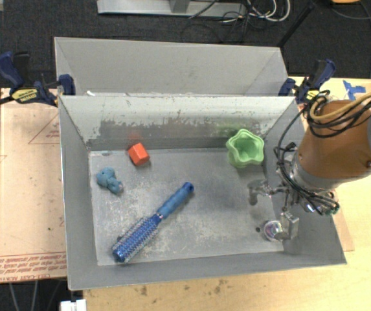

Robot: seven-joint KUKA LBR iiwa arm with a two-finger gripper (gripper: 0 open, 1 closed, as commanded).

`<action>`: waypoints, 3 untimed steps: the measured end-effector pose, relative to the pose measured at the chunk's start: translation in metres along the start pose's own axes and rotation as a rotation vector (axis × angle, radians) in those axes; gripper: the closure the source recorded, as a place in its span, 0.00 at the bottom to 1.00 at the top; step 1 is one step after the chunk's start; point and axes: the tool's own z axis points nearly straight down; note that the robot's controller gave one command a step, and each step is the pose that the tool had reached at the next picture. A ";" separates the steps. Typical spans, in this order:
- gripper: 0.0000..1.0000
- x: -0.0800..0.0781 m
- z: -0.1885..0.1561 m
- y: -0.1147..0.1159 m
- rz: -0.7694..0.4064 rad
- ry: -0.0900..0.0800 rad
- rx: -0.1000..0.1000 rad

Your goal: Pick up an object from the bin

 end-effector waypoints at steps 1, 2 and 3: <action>0.00 0.010 -0.003 -0.038 -0.446 -0.006 -0.005; 0.00 0.002 0.023 -0.032 -0.585 -0.014 -0.014; 0.00 -0.041 0.009 -0.056 -0.811 -0.016 -0.011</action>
Offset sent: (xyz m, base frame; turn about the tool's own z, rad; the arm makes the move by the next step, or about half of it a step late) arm 0.0071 -0.0420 0.0030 -0.4502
